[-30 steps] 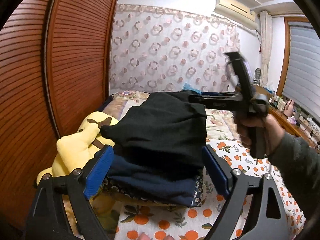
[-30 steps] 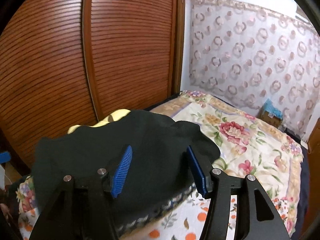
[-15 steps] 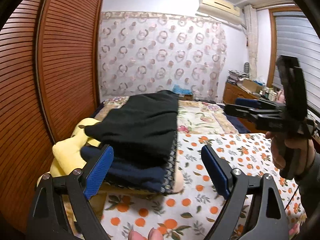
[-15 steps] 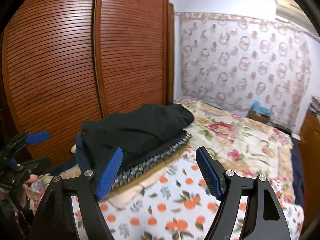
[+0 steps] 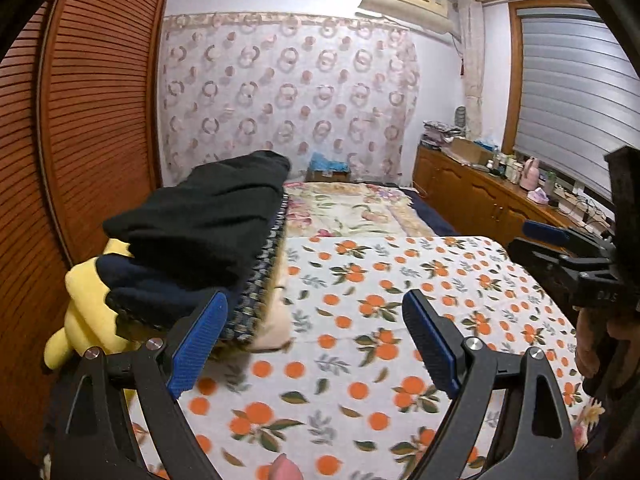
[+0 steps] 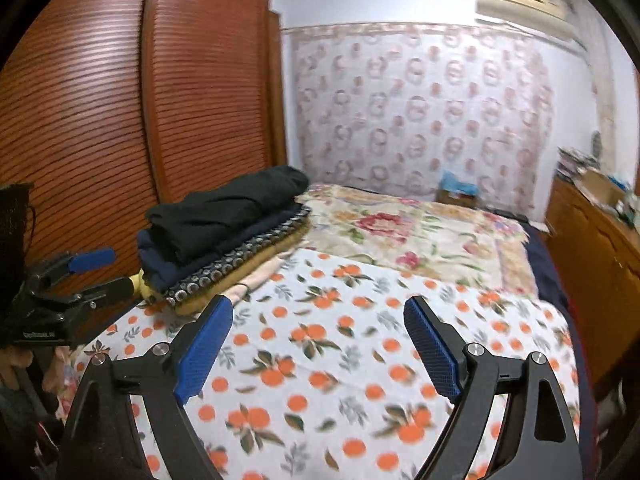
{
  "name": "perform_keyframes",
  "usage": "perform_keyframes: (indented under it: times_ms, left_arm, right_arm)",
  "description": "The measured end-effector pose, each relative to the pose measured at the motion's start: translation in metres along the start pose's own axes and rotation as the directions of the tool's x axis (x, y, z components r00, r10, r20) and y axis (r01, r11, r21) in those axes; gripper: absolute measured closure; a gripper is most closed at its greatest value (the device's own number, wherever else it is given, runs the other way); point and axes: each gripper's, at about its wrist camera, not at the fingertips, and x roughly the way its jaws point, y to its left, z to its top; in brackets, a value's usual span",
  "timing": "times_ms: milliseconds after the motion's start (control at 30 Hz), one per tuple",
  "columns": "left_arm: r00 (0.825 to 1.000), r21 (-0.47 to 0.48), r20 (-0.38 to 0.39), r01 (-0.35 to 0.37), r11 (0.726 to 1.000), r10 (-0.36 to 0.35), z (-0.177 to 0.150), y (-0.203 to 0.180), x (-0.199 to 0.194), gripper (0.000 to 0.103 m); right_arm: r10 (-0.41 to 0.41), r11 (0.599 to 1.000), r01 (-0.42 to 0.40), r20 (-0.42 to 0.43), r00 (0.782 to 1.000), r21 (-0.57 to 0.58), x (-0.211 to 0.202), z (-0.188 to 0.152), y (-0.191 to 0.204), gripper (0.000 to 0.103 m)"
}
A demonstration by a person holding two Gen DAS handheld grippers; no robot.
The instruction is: Fold small clothes
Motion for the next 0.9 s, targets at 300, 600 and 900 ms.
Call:
perform_keyframes:
  times_ms: [300, 600, 900]
  left_arm:
    - [0.999, 0.037, 0.042, 0.023, 0.999, -0.024, 0.016, -0.04, -0.017, 0.013]
    - [0.996, 0.066, 0.089, 0.019, 0.998, -0.025, 0.042, -0.066, -0.038, 0.013]
    - [0.993, 0.072, 0.119, 0.013, 0.997, -0.022, 0.047, -0.071, -0.05, 0.013]
  right_arm:
    - [-0.099, 0.993, 0.095, 0.059, 0.993, 0.071, -0.068, -0.003, 0.006, 0.013]
    - [-0.152, 0.985, 0.141, 0.118, 0.981, 0.1, -0.116, -0.006, 0.026, 0.011]
    - [-0.194, 0.978, 0.18, 0.151, 0.969, 0.104, -0.125, -0.015, 0.046, 0.011]
